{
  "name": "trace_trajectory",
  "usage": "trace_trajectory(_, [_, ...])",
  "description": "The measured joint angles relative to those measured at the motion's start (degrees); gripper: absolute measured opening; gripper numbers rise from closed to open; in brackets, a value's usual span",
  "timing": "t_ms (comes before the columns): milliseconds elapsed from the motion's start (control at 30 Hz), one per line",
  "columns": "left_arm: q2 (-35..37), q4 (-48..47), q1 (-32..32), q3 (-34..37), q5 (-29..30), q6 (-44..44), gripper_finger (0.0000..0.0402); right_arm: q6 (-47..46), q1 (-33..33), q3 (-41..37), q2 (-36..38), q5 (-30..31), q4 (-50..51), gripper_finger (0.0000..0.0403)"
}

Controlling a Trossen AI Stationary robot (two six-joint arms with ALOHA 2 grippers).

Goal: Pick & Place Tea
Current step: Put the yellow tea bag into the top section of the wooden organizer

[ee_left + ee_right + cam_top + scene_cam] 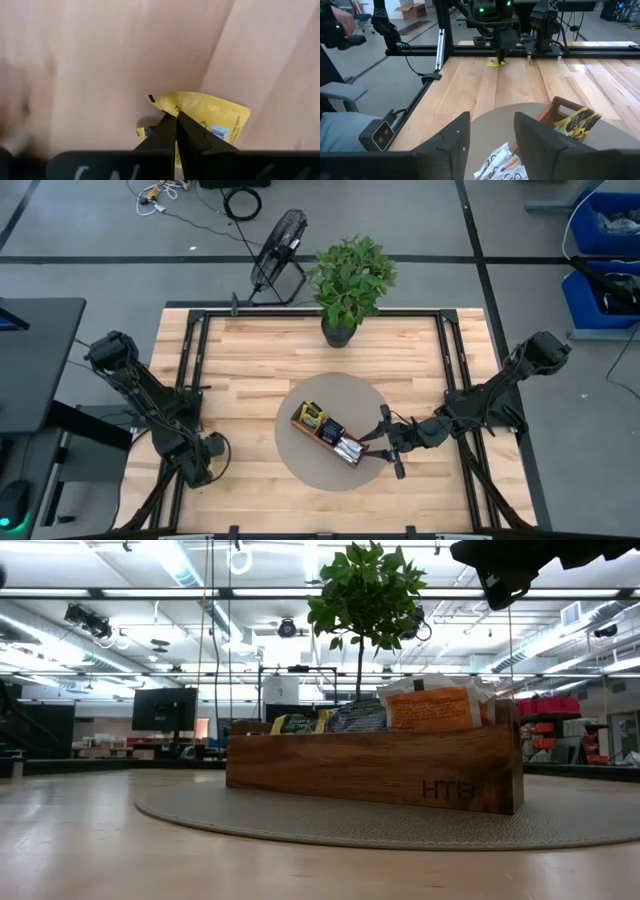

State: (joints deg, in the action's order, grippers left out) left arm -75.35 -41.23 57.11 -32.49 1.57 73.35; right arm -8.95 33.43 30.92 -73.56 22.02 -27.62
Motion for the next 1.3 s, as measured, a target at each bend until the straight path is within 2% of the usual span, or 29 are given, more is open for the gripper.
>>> trace_trajectory(400, [0.2,-1.0,-4.5,-6.1,16.3,-11.3,0.0006,-1.1,0.0,0.0,0.0,1.5,0.2,0.0162])
trace_trajectory(767, [0.3,0.4,-13.6,-11.8,31.3,-32.1,0.0005,-1.6,0.0,0.0,0.0,1.5,0.2,0.0162])
trace_trajectory(867, [0.3,3.7,-16.8,-13.2,34.1,-38.8,0.0005,-1.5,0.0,0.0,0.0,1.7,0.2,0.0162])
trace_trajectory(1000, [0.3,13.9,-21.4,-13.7,36.6,-49.9,0.0005,-1.5,0.0,0.0,0.0,3.6,0.3,0.0162])
trace_trajectory(1167, [-0.1,25.3,-26.8,-13.7,37.2,-64.3,0.0005,-1.3,0.0,0.0,0.0,4.1,0.3,0.0162])
trace_trajectory(1300, [-0.6,31.4,-30.4,-13.8,37.2,-72.1,0.0005,-1.7,0.0,0.0,0.0,4.1,0.9,0.0162])
